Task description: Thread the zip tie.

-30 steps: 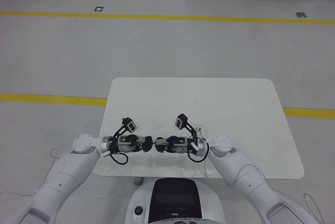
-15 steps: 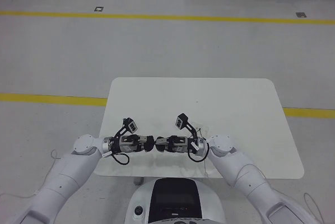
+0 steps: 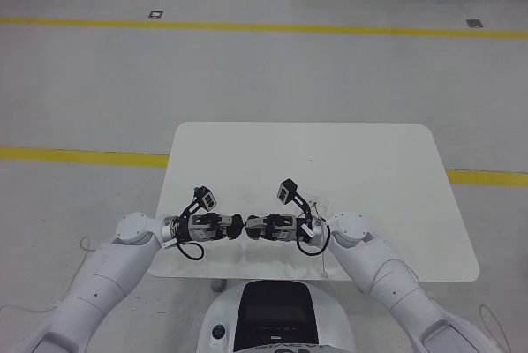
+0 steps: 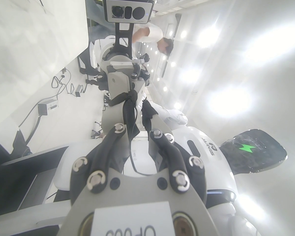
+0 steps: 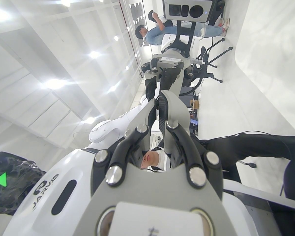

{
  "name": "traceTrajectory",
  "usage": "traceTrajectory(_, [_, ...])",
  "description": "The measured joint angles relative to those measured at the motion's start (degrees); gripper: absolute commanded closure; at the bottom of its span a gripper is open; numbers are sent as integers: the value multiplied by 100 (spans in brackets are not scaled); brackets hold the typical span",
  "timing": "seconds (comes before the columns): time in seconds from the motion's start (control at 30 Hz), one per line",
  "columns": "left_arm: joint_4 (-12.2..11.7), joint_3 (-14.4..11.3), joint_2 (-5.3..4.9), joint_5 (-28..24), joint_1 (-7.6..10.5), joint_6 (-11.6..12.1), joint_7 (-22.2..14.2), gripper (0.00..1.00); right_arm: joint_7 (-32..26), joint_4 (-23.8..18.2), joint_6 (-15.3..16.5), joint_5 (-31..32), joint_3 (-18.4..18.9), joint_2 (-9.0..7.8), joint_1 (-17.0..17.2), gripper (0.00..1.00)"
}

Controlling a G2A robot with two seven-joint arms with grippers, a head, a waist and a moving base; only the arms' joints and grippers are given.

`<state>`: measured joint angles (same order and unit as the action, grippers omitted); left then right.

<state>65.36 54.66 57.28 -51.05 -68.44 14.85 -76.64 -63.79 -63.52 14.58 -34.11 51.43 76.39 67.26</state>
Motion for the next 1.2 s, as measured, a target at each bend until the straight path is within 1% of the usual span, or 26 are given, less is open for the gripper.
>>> traceTrajectory(0.07, [-2, 0, 2, 5, 0, -4, 0, 91, 0, -4, -2, 1, 0, -1, 2, 100])
traceTrajectory(0.2, [-6, 2, 5, 15, 0, -16, -3, 95, 3, -7, -9, 4, -3, -2, 4, 100])
traceTrajectory(0.5, [-16, 0, 12, 50, 11, -60, 1, 100, 13, -13, -49, 5, -13, -3, -4, 100])
traceTrajectory(0.8, [-24, 3, 19, 71, 17, -70, -2, 100, 20, -12, -62, 5, -22, -2, -13, 100])
traceTrajectory(0.83, [-26, 4, 19, 71, 17, -71, -3, 100, 21, -11, -63, 5, -23, -2, -13, 81])
traceTrajectory(0.87, [-32, 6, 20, 69, 16, -72, -3, 100, 25, -10, -65, 0, -23, -2, -13, 47])
traceTrajectory(0.9, [-39, 9, 21, 63, 15, -70, -3, 100, 33, -8, -64, -8, -20, -1, -11, 0])
traceTrajectory(1.03, [-72, 42, 23, 6, 12, -22, -14, 100, 68, 5, -36, -64, 30, -10, 8, 0])
traceTrajectory(1.2, [-75, 94, 17, -27, -3, 52, -53, 100, 86, 43, 28, -112, 220, -66, 75, 0])
